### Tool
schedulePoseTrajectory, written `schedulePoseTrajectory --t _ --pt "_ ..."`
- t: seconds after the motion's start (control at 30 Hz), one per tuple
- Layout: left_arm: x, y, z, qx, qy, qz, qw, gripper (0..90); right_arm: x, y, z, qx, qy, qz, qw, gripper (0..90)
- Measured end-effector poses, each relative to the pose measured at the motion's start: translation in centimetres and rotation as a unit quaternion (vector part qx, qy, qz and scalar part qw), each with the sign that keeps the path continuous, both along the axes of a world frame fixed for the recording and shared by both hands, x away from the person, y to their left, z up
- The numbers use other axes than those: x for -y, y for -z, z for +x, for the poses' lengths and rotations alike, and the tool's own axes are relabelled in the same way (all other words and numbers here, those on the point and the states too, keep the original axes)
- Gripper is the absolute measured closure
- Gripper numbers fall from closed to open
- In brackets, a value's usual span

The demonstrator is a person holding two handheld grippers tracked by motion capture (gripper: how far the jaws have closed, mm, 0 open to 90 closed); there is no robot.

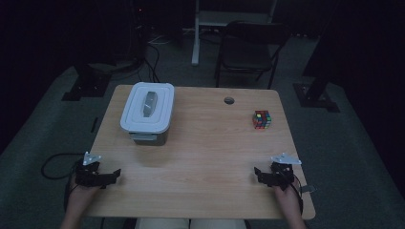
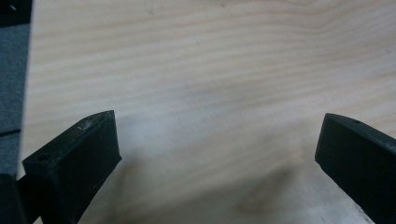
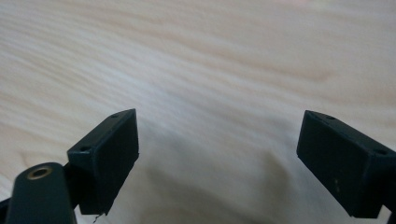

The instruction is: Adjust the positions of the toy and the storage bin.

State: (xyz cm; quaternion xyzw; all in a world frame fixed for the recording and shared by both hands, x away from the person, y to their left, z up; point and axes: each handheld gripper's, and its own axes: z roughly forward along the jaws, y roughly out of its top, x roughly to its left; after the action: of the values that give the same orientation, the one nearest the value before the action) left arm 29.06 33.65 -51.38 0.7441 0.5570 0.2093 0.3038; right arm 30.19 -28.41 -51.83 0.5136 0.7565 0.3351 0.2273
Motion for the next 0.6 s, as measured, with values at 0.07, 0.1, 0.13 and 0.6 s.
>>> schedulePoseTrajectory --t 0.07,0.1,0.13,0.6 --pt "-0.3 -0.3 0.7 0.006 -0.001 0.0 1.0 0.7 -0.5 -0.3 0.4 0.006 -0.005 0.004 1.0 12.8" --pt "-0.3 -0.4 0.9 0.009 -0.002 -0.002 1.0 0.6 -0.9 -0.5 0.8 0.006 -0.008 0.008 0.9999 12.8" --pt "-0.3 -0.4 0.9 0.009 -0.002 -0.002 1.0 0.6 -0.9 -0.5 0.8 0.006 -0.008 0.008 0.9999 12.8" --pt "-0.3 -0.5 5.3 0.013 0.009 -0.002 0.9999 0.7 -6.9 -1.2 5.2 0.014 -0.076 0.002 0.997 12.9"
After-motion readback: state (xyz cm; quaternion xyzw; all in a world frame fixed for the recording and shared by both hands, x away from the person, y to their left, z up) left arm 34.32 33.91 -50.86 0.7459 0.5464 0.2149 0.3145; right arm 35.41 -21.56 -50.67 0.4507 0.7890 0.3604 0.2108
